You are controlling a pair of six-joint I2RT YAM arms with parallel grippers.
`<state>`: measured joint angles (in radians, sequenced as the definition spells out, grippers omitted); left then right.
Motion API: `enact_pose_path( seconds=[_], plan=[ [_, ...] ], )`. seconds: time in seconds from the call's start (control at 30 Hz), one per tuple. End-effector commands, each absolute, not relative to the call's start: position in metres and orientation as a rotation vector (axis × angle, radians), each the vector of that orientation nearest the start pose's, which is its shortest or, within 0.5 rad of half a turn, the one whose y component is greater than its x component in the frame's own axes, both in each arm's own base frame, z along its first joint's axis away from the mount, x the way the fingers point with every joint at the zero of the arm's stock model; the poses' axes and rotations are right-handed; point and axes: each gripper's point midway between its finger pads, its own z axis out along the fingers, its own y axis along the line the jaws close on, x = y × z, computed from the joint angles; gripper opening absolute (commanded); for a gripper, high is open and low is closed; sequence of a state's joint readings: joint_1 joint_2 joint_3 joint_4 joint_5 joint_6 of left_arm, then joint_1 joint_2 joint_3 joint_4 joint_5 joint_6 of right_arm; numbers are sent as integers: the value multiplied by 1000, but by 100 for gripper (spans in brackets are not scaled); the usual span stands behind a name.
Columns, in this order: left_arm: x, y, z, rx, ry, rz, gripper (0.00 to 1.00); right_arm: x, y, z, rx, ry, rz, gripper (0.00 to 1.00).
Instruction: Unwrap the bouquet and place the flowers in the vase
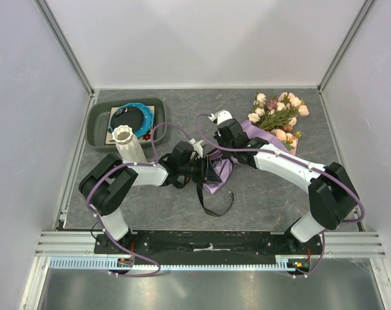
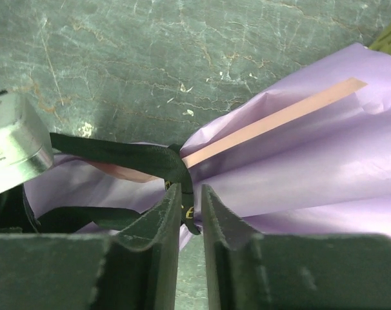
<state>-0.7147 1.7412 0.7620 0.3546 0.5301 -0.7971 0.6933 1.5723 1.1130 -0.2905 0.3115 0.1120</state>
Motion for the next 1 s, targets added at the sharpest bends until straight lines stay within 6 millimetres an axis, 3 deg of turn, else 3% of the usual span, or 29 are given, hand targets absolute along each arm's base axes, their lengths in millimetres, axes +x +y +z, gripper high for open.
enact_pose_path(
  seconds=[0.0, 0.23, 0.33, 0.63, 0.73, 0.97],
  plan=[
    [232, -354, 57, 228, 2455, -1358, 43, 352, 236, 126, -520, 2198, 117, 37],
    [233, -354, 60, 228, 2449, -1361, 43, 347, 234, 105, -575, 2239, 66, 38],
    [233, -355, 62, 229, 2444, -1366, 43, 347, 233, 105, -574, 2234, 45, 36],
    [232, -354, 59, 224, 2451, -1360, 43, 351, 231, 119, -543, 2195, -2, 29],
    [232, -354, 57, 223, 2454, -1361, 43, 353, 229, 124, -535, 2185, -17, 17],
    [230, -352, 55, 217, 2459, -1359, 43, 353, 229, 132, -526, 2170, -25, 18]
  ],
)
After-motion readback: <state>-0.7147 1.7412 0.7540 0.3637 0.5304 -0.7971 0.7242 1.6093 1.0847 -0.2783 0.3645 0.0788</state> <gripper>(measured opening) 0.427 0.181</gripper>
